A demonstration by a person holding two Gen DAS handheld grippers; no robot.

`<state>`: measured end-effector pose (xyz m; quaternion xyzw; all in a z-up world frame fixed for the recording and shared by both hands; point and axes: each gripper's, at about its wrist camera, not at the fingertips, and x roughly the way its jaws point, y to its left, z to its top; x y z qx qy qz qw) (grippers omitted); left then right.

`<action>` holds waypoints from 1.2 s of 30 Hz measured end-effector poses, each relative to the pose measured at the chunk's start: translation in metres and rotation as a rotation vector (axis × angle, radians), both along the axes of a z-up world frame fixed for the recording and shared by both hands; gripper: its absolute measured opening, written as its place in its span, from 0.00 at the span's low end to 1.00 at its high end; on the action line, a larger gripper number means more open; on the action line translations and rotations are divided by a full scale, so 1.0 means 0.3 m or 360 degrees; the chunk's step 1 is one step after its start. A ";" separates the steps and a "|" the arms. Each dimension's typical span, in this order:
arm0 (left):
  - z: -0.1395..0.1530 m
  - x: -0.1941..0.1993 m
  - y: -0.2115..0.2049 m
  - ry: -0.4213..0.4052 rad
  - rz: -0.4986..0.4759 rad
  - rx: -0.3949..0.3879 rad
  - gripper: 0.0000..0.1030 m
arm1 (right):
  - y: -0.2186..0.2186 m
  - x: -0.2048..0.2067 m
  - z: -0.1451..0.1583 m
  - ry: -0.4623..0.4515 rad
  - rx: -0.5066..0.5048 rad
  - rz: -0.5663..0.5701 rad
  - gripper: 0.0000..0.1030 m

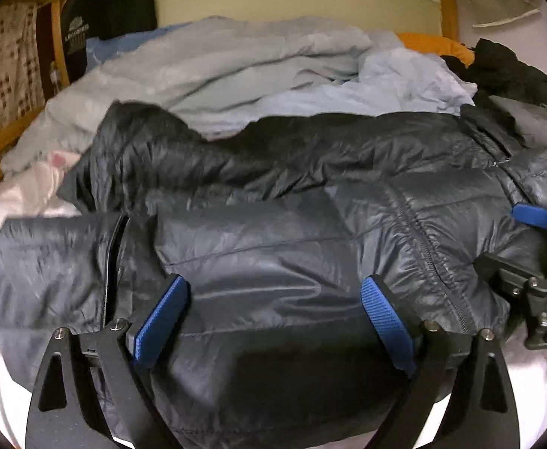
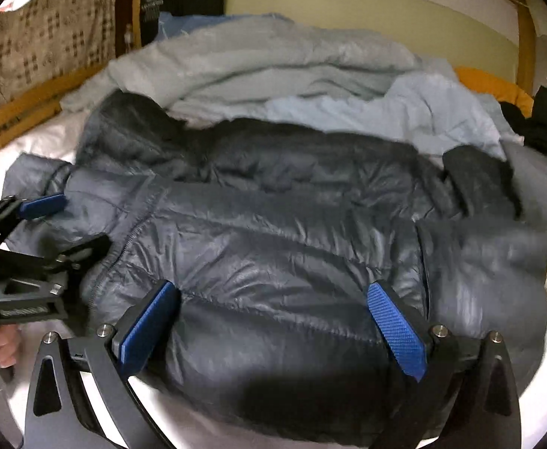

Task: Fold large clothes

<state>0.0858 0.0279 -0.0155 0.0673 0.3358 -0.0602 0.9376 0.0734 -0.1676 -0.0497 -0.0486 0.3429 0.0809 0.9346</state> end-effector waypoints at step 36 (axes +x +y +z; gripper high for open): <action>-0.058 0.018 -0.013 0.0068 0.0002 0.0030 0.92 | -0.256 0.063 -0.016 0.0068 0.0099 -0.0317 0.92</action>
